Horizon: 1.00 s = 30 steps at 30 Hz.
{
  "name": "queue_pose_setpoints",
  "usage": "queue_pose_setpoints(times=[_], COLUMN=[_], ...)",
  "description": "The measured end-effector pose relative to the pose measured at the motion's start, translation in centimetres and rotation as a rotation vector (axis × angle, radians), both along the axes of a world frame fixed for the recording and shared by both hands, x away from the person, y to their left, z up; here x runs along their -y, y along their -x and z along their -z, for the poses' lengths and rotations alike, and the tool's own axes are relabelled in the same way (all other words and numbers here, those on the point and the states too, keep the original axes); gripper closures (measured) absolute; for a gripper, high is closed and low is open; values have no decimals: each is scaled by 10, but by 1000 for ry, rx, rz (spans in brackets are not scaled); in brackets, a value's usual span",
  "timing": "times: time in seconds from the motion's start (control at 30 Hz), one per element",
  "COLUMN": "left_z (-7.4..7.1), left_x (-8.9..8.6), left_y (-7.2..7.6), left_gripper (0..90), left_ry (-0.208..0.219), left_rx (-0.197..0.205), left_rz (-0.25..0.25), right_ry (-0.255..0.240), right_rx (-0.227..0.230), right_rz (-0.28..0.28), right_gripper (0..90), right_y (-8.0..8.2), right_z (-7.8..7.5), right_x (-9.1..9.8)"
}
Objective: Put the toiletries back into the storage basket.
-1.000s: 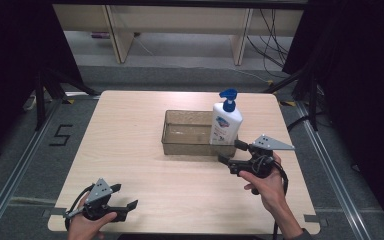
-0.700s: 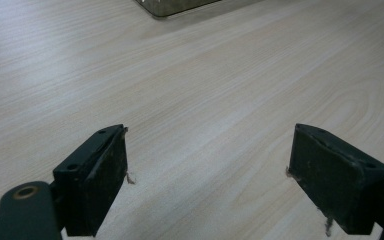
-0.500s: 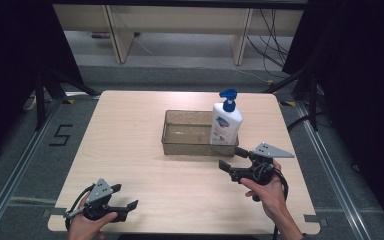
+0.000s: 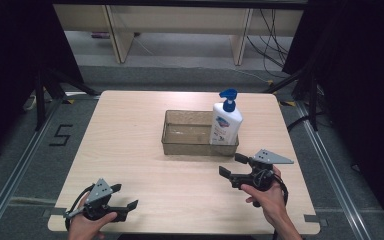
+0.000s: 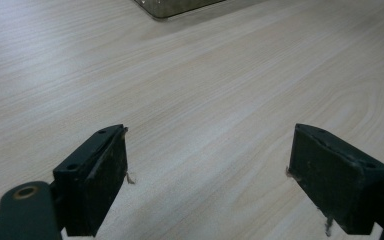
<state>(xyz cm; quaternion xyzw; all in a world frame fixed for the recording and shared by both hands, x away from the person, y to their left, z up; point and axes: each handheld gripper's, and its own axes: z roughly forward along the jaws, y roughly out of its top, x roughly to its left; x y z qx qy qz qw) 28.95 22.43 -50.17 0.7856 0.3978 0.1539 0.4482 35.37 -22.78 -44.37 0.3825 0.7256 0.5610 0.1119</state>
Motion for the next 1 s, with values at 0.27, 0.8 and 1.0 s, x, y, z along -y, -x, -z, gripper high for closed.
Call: queue_pose_setpoints(times=[0.27,0.8,1.0], left_z=[0,-1,-1], left_x=[1,1,2], left_y=[1,1,1], left_gripper=[153,153,153], left_ry=[16,4,0], left_rx=[3,4,1], left_rz=[-5,8,10], right_ry=[19,39,80], right_rx=[0,-5,6], right_rz=[-4,-10,-11], right_gripper=[156,154,154], right_y=[5,18,23], right_z=[6,16,21], right_x=[3,6,6])
